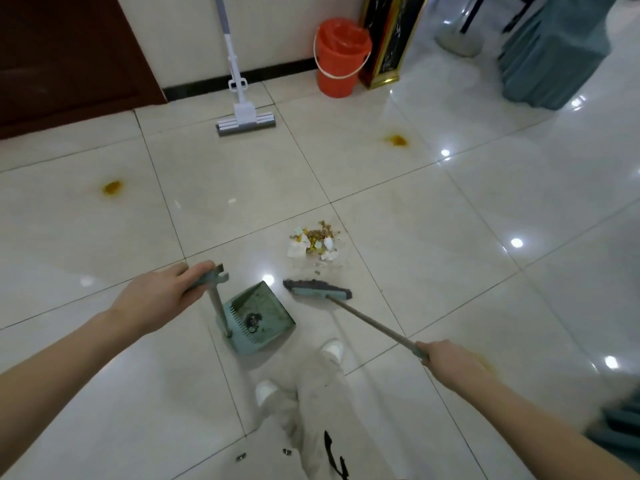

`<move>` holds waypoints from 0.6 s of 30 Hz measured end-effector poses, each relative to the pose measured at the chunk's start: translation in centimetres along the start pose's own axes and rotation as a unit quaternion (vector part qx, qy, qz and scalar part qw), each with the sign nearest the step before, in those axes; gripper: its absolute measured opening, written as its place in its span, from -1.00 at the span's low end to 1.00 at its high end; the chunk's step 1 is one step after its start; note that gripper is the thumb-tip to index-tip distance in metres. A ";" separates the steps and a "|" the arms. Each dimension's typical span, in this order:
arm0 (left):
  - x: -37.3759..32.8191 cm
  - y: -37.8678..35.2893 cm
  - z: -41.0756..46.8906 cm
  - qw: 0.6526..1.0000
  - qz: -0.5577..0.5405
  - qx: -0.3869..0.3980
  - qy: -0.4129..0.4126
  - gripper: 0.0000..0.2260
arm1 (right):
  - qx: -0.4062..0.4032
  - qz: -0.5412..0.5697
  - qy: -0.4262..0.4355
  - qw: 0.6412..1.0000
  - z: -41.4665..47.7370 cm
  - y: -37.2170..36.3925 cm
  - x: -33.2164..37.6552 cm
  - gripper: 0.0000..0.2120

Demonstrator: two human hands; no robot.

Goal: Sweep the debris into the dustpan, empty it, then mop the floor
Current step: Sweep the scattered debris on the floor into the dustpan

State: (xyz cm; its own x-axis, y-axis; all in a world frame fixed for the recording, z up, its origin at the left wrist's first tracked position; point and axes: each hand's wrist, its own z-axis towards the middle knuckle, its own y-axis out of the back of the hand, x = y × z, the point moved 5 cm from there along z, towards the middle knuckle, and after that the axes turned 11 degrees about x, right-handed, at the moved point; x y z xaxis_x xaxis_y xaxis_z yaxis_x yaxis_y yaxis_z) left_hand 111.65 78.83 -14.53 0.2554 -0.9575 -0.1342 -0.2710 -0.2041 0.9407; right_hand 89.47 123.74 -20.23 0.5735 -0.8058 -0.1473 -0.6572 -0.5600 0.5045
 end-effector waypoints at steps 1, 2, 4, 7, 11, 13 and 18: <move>-0.1 0.0 0.3 1.000 0.000 0.003 0.002 -0.63 | -0.004 0.013 0.004 1.000 0.4 0.3 0.7 -0.78; -0.2 0.1 0.7 1.000 0.000 0.006 0.006 -0.63 | -0.008 0.026 0.009 1.000 0.9 0.7 1.5 -0.78; -0.8 0.4 1.2 1.000 -0.010 0.007 0.011 -0.62 | -0.013 0.042 0.015 0.999 2.1 2.0 2.8 -0.78; -1.6 0.5 2.0 1.000 -0.014 0.007 -0.002 -0.62 | -0.014 0.029 0.013 0.999 3.0 4.6 3.6 -0.79; -2.3 0.4 3.2 1.000 -0.007 -0.002 -0.014 -0.67 | -0.014 0.019 0.010 1.000 1.8 7.0 0.4 -0.78; -2.9 0.4 3.7 1.000 -0.007 0.000 -0.016 -0.62 | -0.010 0.013 0.005 1.000 0.7 7.4 -2.1 -0.73; -4.1 0.6 5.5 1.000 0.008 -0.013 -0.003 -0.62 | 0.003 0.009 -0.010 1.000 -3.1 7.9 -6.5 -0.66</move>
State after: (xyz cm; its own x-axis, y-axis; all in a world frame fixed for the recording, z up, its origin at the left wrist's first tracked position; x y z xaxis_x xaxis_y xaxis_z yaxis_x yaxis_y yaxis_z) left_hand 105.31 81.54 -15.14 0.2454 -0.9619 -0.1204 -0.2517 -0.1832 0.9503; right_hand 82.08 125.17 -12.63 0.5525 -0.8190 -0.1548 -0.6700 -0.5469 0.5020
